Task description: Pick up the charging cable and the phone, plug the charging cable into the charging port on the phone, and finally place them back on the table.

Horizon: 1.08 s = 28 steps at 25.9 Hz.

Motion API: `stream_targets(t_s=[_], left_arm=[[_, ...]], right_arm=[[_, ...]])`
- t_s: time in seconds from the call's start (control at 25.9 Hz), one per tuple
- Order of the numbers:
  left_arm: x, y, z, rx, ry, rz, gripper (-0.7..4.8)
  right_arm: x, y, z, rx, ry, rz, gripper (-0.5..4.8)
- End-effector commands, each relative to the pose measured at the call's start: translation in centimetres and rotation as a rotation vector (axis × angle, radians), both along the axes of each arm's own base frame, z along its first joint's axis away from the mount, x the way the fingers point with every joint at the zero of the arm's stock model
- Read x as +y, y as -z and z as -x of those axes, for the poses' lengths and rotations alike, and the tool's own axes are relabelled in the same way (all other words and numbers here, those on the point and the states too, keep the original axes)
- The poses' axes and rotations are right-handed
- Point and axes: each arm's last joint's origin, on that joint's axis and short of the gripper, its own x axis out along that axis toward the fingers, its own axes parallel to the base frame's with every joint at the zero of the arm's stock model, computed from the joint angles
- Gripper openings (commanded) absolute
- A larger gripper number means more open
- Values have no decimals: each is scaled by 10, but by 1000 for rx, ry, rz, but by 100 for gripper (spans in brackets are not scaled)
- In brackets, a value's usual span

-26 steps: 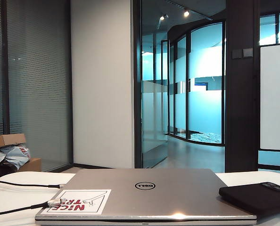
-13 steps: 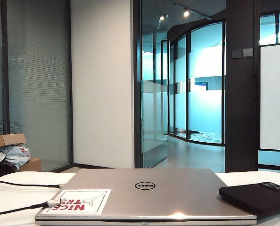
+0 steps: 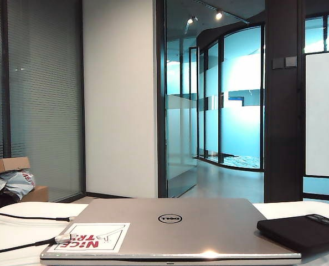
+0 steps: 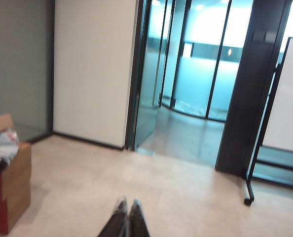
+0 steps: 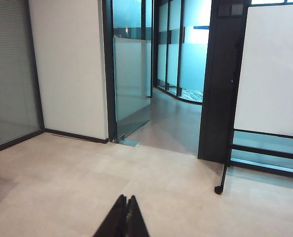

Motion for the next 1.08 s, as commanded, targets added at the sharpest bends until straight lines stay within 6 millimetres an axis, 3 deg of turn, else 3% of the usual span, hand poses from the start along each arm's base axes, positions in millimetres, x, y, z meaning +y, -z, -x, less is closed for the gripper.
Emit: stream_targets(t_s=[0.04, 0.39, 0.62, 0.89, 1.08], left_arm=[[0, -11, 0, -12, -3, -3, -6], [0, -33, -15, 8, -6, -22, -6], [0, -49, -40, 81, -4, -23, -6], [-5, -62, -64, 147, 20, -65, -6], [-20, -64, -80, 194, 107, -110, -6]], right_arm=[[0, -18, -3, -7, 0, -6, -2], [4, -54, -20, 24, -62, -5, -2], [21, -76, -41, 76, -193, -1, -3], [43, -81, -53, 137, -329, 11, -2], [56, -74, -52, 199, -419, 28, -2]])
